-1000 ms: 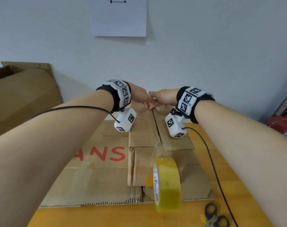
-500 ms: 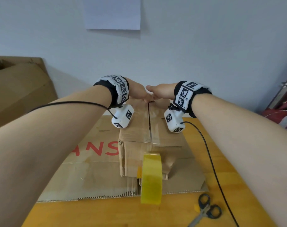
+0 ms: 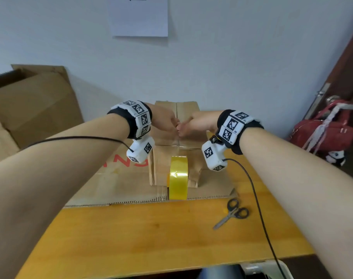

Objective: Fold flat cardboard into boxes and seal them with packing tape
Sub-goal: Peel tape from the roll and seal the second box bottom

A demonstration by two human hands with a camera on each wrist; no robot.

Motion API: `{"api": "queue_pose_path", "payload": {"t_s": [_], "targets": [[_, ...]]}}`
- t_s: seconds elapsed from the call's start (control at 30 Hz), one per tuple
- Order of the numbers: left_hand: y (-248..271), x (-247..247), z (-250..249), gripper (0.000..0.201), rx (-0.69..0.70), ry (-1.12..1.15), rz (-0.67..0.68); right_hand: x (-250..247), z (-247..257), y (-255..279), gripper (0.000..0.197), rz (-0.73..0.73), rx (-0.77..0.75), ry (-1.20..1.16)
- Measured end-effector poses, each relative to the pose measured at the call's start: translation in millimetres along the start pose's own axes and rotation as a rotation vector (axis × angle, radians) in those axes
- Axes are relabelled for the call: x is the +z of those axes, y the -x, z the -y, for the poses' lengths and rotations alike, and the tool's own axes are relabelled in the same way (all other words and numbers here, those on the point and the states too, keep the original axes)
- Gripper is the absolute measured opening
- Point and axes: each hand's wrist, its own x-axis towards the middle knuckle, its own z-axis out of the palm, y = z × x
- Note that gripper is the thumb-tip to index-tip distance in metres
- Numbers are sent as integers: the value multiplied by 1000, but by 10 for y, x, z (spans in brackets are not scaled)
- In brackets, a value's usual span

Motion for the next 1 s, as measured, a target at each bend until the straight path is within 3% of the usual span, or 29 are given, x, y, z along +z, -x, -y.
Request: {"api": "queue_pose_path", "payload": {"t_s": [0.1, 0.27, 0.37, 0.57, 0.7, 1.0], "targets": [[106, 114, -59, 61, 39, -36, -10, 143, -78, 145, 50, -21, -35, -58], [177, 352, -46, 43, 74, 51, -193, 277, -159, 330, 71, -90, -97, 15], [234, 434, -33, 34, 80, 122, -259, 334, -182, 343, 71, -127, -121, 16], [203, 555, 7, 67, 96, 173, -321, 409, -198, 288, 71, -151, -134, -1], [242, 564, -20, 45, 85, 156, -389, 433, -195, 259, 66, -172, -167, 32], [282, 554, -91, 50, 117, 65, -439, 395, -181, 181, 61, -166, -197, 191]]}}
